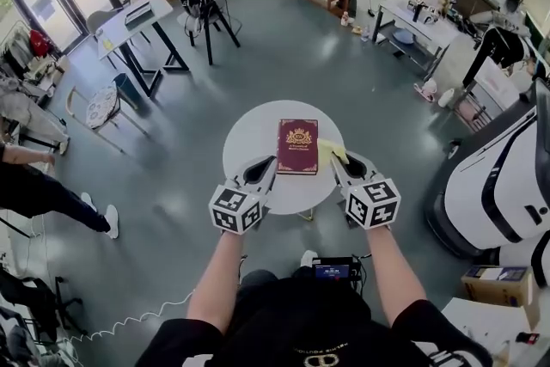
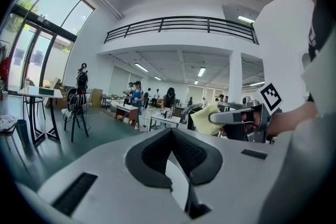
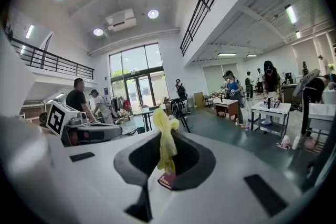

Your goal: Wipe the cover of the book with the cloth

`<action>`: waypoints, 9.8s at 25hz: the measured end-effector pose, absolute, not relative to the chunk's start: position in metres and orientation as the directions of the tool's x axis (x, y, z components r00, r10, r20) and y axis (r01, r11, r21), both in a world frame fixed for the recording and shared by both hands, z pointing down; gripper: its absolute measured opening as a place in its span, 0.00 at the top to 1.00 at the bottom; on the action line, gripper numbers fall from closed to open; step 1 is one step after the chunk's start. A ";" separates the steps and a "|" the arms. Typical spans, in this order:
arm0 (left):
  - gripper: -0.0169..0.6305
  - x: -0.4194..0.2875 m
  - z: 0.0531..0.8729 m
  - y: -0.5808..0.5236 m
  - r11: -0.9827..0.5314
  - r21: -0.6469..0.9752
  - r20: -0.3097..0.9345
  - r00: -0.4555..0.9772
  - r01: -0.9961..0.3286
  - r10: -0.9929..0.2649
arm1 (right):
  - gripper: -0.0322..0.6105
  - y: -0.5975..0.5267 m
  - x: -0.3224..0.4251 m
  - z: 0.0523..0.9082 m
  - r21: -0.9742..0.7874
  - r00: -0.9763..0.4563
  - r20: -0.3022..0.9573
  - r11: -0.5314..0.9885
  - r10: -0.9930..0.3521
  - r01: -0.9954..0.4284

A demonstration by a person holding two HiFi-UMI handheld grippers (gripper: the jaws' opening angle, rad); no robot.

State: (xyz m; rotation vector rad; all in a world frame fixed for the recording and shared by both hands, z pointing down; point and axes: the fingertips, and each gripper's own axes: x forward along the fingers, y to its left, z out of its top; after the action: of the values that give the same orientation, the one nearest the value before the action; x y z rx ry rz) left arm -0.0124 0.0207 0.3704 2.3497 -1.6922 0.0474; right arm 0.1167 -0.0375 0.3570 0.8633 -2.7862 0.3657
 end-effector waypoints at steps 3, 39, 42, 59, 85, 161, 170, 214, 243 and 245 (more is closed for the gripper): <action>0.97 -0.014 0.371 0.008 -0.292 0.174 0.174 0.321 -0.941 -0.931 | 0.81 -0.051 0.115 0.358 -0.182 -0.811 0.264 0.798 -0.523 -0.574; 0.96 -0.060 0.367 -0.060 -0.313 0.112 0.146 0.328 -0.943 -0.934 | 0.81 -0.092 0.081 0.356 -0.161 -0.772 0.271 0.764 -0.574 -0.625; 0.97 -0.055 0.371 -0.064 -0.295 0.112 0.163 0.310 -0.949 -0.936 | 0.81 -0.098 0.090 0.358 -0.166 -0.785 0.273 0.776 -0.556 -0.608; 0.96 -0.070 0.475 -0.111 -0.313 0.278 0.400 0.406 -0.908 -0.822 | 0.81 -0.147 0.066 0.418 -0.204 -0.760 0.392 0.757 -0.518 -0.621; 0.77 -0.093 0.662 -0.148 -0.250 0.505 0.657 0.556 -0.826 -0.509 | 0.81 -0.217 -0.053 0.577 -0.394 -0.688 0.617 0.607 -0.382 -0.690; 0.82 -0.090 0.677 -0.142 -0.187 0.523 0.696 0.543 -0.832 -0.469 | 0.81 -0.272 0.046 0.659 -0.248 -0.401 0.803 0.365 -0.441 -0.897; 0.83 -0.090 0.679 -0.142 -0.176 0.521 0.704 0.537 -0.835 -0.464 | 0.81 -0.260 0.023 0.639 -0.317 -0.474 0.749 0.377 -0.464 -0.870; 0.83 -0.092 0.678 -0.143 -0.183 0.527 0.709 0.548 -0.830 -0.444 | 0.81 -0.205 -0.048 0.665 -0.396 -0.564 0.762 0.461 -0.318 -0.794; 0.83 -0.092 0.680 -0.142 -0.177 0.511 0.721 0.532 -0.841 -0.445 | 0.81 -0.230 0.055 0.664 -0.289 -0.449 0.797 0.398 -0.403 -0.871; 0.83 -0.092 0.680 -0.142 -0.174 0.510 0.722 0.529 -0.843 -0.445 | 0.81 -0.229 0.059 0.665 -0.288 -0.445 0.800 0.393 -0.403 -0.873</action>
State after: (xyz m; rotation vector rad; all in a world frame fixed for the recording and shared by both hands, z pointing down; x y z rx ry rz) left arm -0.0918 -0.1421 0.6798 1.8041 -1.0709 0.5164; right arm 0.0590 -0.2294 0.6652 1.0886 -2.0164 0.9507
